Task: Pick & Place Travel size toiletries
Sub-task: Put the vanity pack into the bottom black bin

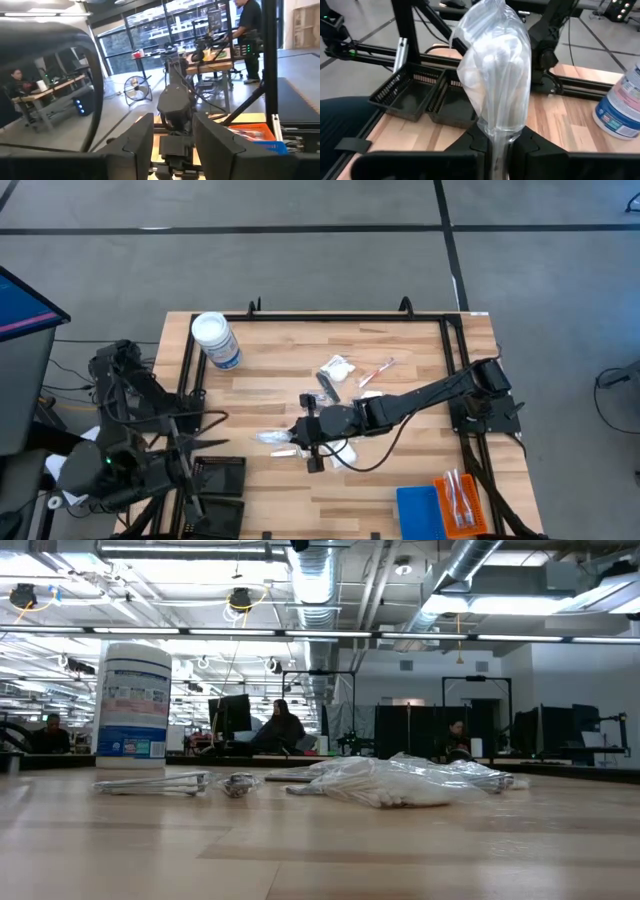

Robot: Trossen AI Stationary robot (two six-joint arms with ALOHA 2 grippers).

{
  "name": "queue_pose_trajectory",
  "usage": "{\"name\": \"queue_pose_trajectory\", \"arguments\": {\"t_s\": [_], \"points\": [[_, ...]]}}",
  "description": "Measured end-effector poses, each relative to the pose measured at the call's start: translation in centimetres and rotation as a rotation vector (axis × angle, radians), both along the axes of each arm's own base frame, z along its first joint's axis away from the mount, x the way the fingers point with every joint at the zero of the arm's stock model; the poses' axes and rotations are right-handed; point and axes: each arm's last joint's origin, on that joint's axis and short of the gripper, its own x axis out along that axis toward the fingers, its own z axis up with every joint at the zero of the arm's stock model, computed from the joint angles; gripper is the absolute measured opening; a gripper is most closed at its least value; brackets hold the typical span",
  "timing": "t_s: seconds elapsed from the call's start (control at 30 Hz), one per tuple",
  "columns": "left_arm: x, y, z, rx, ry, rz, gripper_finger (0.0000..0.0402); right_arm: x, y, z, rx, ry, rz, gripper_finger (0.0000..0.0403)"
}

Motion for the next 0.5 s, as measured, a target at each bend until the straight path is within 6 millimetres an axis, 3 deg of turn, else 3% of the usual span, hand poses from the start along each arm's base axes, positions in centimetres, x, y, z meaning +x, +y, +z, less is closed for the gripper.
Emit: {"name": "queue_pose_trajectory", "arguments": {"t_s": [0.1, 0.17, 0.33, 0.5], "points": [[0.0, 0.0, -0.1, -0.007, 0.000, 0.009, 0.0124, 0.0, -0.1, -0.1, -0.004, 0.013, -0.003, 0.0030], [0.2, -0.5, -1.7, -0.005, 0.001, 0.005, 0.0116, -0.1, -0.1, -0.2, -0.007, 0.024, -0.001, 0.0025], [-0.2, -2.7, -9.9, -0.018, -0.002, -0.279, 0.0096, -0.2, 0.0, -0.4, -0.012, 0.039, 0.003, 0.0024], [0.8, -1.9, -16.7, -0.179, 0.027, -0.447, 0.0086, -0.1, -0.1, -0.4, -0.013, 0.045, -0.002, 0.0033]]}}
